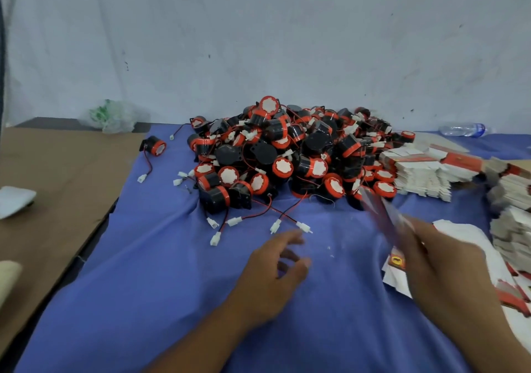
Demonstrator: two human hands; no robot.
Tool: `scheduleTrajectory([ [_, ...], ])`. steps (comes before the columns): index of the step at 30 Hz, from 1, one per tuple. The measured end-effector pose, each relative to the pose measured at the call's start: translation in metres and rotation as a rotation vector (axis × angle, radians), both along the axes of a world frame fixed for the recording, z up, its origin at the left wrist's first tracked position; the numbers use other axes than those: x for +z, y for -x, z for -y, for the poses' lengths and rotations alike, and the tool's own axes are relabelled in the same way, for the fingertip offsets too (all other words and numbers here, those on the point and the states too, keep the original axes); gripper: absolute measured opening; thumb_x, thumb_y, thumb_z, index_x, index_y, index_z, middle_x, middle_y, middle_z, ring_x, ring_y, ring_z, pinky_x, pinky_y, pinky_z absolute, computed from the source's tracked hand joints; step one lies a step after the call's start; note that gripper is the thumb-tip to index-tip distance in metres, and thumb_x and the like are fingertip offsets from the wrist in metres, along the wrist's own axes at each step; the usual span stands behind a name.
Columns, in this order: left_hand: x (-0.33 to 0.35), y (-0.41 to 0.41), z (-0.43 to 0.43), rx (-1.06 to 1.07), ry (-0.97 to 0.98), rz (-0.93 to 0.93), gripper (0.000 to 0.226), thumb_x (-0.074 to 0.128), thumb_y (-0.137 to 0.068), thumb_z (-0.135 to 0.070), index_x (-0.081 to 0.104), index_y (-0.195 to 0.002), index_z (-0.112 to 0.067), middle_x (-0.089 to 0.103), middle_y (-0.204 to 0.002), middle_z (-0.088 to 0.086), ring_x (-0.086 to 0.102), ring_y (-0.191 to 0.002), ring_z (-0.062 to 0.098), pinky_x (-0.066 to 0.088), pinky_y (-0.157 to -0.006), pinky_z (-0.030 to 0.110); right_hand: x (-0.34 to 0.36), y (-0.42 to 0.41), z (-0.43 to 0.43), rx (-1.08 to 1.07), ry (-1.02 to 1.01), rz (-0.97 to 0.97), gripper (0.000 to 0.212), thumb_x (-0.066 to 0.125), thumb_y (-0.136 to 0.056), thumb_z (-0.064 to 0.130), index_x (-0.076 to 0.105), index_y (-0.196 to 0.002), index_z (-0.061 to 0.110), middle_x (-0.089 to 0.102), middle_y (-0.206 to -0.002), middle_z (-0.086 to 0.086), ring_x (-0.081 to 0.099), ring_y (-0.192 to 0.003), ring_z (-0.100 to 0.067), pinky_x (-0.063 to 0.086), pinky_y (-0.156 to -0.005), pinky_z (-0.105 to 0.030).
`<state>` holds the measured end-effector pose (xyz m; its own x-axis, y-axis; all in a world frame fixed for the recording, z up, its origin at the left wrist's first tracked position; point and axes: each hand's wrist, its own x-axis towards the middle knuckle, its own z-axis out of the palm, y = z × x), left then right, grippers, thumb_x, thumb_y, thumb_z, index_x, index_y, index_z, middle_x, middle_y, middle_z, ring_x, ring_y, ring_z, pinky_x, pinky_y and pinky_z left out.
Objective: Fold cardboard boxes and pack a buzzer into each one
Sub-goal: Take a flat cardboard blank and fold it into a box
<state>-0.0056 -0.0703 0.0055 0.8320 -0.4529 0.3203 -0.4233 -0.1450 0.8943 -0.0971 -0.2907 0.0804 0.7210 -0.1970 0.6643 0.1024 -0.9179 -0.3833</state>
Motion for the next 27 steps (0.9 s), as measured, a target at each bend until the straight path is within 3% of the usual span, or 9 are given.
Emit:
scheduleTrajectory([
  [3,0.003,0.001,0.000,0.046,0.090,-0.016,0.078,0.068,-0.078,-0.059,0.026,-0.143,-0.051,0.034,-0.141,-0.040,0.042,-0.127,-0.012,0.048,-0.089,0.013,0.005,-0.030,-0.032,0.296,-0.594,-0.048,0.045,0.060,-0.095,0.046,0.054,-0.068,0.010,0.048,-0.051,-0.010,0.050,-0.051,-0.019,0.045,-0.053,-0.028],
  [6,0.004,-0.001,-0.002,0.125,0.029,0.046,0.100,0.066,-0.067,-0.078,0.009,-0.147,-0.059,0.014,-0.149,-0.043,0.019,-0.139,-0.015,0.038,-0.102,0.012,-0.008,-0.049,-0.055,0.442,-0.941,-0.215,0.049,0.060,-0.086,0.049,0.049,-0.061,0.008,0.038,-0.060,-0.017,0.051,-0.061,-0.038,0.056,-0.070,-0.055],
  [8,0.005,-0.005,-0.006,0.195,-0.089,0.140,0.100,0.062,-0.068,-0.082,0.004,-0.145,-0.061,0.007,-0.150,-0.043,0.009,-0.144,-0.008,0.026,-0.115,0.029,-0.023,-0.053,-0.059,0.528,-0.953,-0.285,0.048,0.057,-0.089,0.047,0.047,-0.054,0.015,0.042,-0.054,-0.013,0.057,-0.063,-0.046,0.056,-0.067,-0.051],
  [11,0.004,-0.014,-0.012,0.257,-0.224,0.278,0.099,0.064,-0.070,-0.078,0.005,-0.147,-0.056,0.008,-0.156,-0.031,0.006,-0.147,0.000,0.018,-0.120,0.044,-0.036,-0.053,-0.062,0.696,-0.840,-0.375,0.044,0.053,-0.102,0.035,0.064,-0.060,0.025,0.062,-0.061,0.000,0.068,-0.070,-0.026,0.056,-0.072,-0.037],
  [16,0.004,-0.018,-0.016,0.111,-0.035,0.242,0.115,0.080,-0.070,-0.060,0.004,-0.154,-0.044,0.023,-0.160,-0.005,0.027,-0.146,0.022,0.041,-0.109,0.046,-0.040,-0.054,-0.060,0.860,-0.545,-0.405,0.033,0.048,-0.105,0.026,0.063,-0.087,0.003,0.058,-0.086,-0.007,0.054,-0.081,-0.023,0.045,-0.074,-0.041],
  [18,0.007,-0.017,-0.019,0.046,-0.031,0.162,0.123,0.086,-0.064,-0.058,-0.001,-0.150,-0.053,0.038,-0.150,0.011,0.042,-0.134,0.037,0.049,-0.101,0.047,-0.039,-0.055,-0.057,0.900,-0.511,-0.436,0.025,0.050,-0.105,0.021,0.070,-0.097,0.010,0.064,-0.113,0.008,0.059,-0.110,-0.010,0.047,-0.095,-0.033],
  [20,0.008,-0.016,-0.020,-0.007,-0.020,0.119,0.129,0.089,-0.060,-0.057,-0.005,-0.148,-0.057,0.042,-0.149,0.001,0.057,-0.116,0.030,0.055,-0.091,0.040,-0.038,-0.057,-0.055,0.892,-0.543,-0.438,0.023,0.050,-0.105,0.021,0.073,-0.103,0.018,0.062,-0.132,0.009,0.055,-0.128,-0.014,0.039,-0.108,-0.025],
  [23,0.009,-0.013,-0.020,-0.008,0.030,0.100,0.123,0.085,-0.063,-0.060,-0.003,-0.150,-0.054,0.043,-0.133,-0.041,0.064,-0.080,0.020,0.057,-0.071,0.028,-0.040,-0.055,-0.054,0.863,-0.584,-0.438,0.035,0.045,-0.107,0.029,0.065,-0.082,0.014,0.061,-0.089,0.018,0.054,-0.076,-0.009,0.045,-0.073,-0.037],
  [27,0.009,-0.011,-0.022,-0.016,0.015,0.062,0.100,0.075,-0.075,-0.054,0.008,-0.149,-0.055,0.051,-0.110,-0.047,0.062,-0.071,0.022,0.056,-0.067,0.039,-0.043,-0.055,-0.054,0.793,-0.572,-0.416,0.038,0.044,-0.105,0.041,0.066,-0.082,0.020,0.045,-0.068,-0.022,0.036,-0.061,-0.037,0.035,-0.055,-0.051],
])
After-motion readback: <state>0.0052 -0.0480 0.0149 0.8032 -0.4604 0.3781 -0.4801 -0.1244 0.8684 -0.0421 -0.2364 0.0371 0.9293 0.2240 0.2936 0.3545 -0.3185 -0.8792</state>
